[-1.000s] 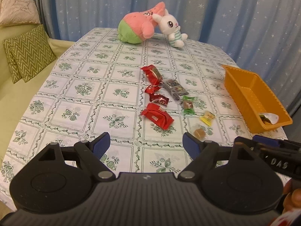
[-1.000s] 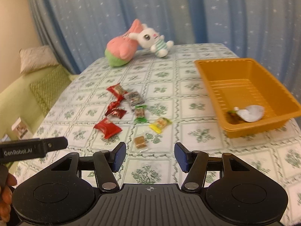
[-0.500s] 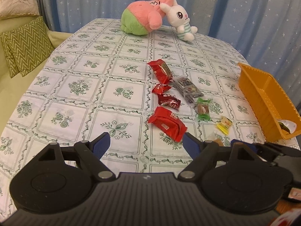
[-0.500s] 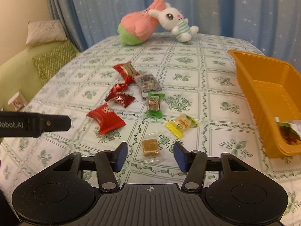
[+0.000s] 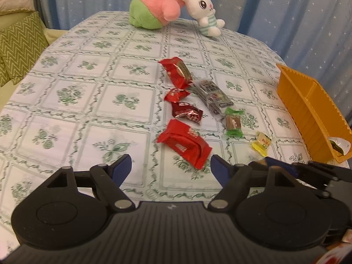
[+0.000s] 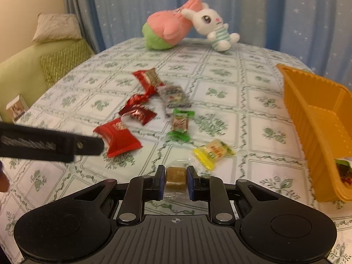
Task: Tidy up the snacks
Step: 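Grasp the brown square candy with the right tool while the left tool grasps the red packet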
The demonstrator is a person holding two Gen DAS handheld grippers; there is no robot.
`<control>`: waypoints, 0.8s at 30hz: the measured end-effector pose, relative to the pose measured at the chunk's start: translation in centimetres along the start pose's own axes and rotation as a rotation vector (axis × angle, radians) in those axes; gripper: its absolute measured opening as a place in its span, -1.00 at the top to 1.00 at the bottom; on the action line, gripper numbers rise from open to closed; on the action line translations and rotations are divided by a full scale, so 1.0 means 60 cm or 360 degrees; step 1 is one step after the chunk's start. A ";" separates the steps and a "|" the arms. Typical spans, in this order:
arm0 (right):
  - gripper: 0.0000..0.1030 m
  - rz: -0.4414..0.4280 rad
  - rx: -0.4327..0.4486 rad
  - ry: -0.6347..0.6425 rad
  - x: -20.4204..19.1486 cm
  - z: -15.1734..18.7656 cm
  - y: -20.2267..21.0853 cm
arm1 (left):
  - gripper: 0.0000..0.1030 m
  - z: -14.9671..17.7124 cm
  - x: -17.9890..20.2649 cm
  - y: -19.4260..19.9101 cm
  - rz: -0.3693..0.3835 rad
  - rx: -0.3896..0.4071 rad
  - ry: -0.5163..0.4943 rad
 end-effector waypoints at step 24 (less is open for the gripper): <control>0.60 0.0090 0.0046 -0.0145 0.056 0.010 0.047 | 0.55 -0.018 0.039 -0.057 -0.0094 0.0006 -0.0198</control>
Point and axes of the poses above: each gripper's, at about its wrist camera, not at the fingertips, and y roughly against the way its jaws point, x to its right, z to its underside, the point moved 7 cm from there along -y, roughly the way its jaws point, and after that the axes turned 3 degrees about y, right-handed, at the moved point
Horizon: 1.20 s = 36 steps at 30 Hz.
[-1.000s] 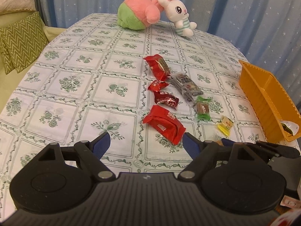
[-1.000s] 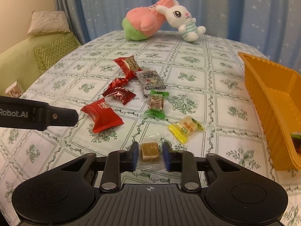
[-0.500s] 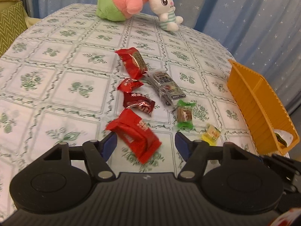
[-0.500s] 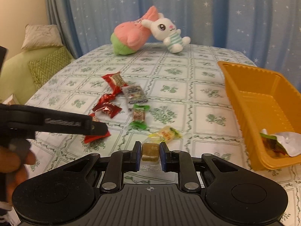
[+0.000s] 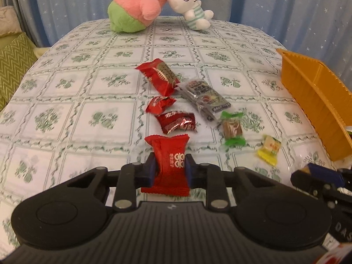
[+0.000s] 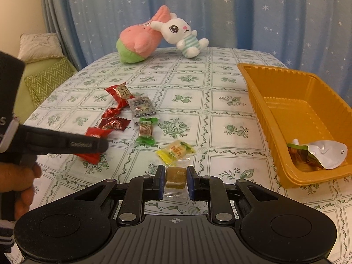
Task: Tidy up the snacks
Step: 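Grasp the brown square candy with the right tool while the left tool grasps the red packet, then carry both candies over the orange tray and open both tools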
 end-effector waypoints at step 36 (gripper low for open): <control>0.60 0.0141 0.0225 -0.0199 0.062 -0.009 0.212 | 0.56 0.027 0.142 0.240 0.0303 0.0137 -0.0039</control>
Point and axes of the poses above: each gripper's, at about its wrist camera, not at the fingertips, and y roughly against the way its jaws point, x to its right, z to its underside, the point moved 7 cm from there along -y, roughly the way its jaws point, and after that the axes turned 3 degrees about y, right-handed, at the moved point
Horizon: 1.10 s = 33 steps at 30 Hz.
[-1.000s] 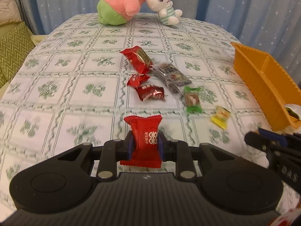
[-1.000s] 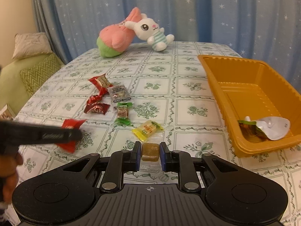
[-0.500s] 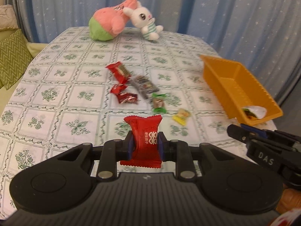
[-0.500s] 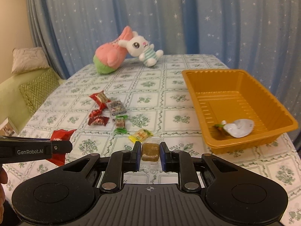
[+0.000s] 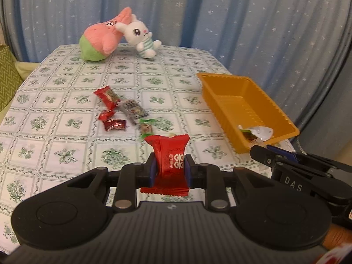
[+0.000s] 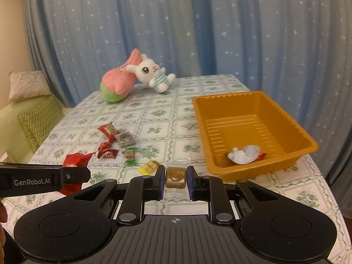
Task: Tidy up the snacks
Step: 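Carry both candies over the orange tray and open both tools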
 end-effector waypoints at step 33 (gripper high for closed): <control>0.60 0.0264 0.0100 -0.0201 0.234 -0.075 0.015 | 0.56 -0.083 0.213 -0.126 0.0297 -0.0051 -0.0176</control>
Point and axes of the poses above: each gripper's, at about its wrist camera, not at the fingertips, and y roughly against the way its jaws point, x to its right, z to its underside, the point moved 7 cm from there along -y, roughly the way its jaws point, and after that the axes turned 3 degrees about y, right-handed, at the moved point
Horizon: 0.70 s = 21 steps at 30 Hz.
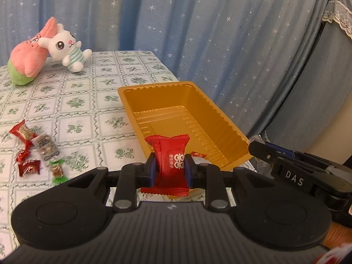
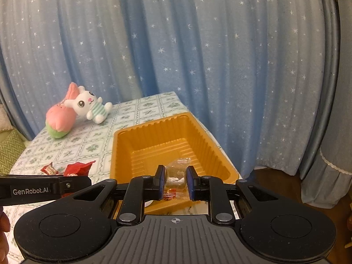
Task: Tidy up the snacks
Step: 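Carry both candies over the orange tray and open both tools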
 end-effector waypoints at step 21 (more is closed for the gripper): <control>0.60 0.0008 -0.0013 -0.0050 0.039 -0.034 -0.066 | 0.55 -0.033 0.019 -0.094 0.0053 -0.0081 -0.0017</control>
Point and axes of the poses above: each gripper's, at about its wrist camera, not at the fingertips, and y roughly against the way its jaws point, x to its right, z to its underside, the point moved 7 cm from there along -y, roughly the way its jaws point, and after that the axes turned 3 degrees about y, right-handed, at the moved point
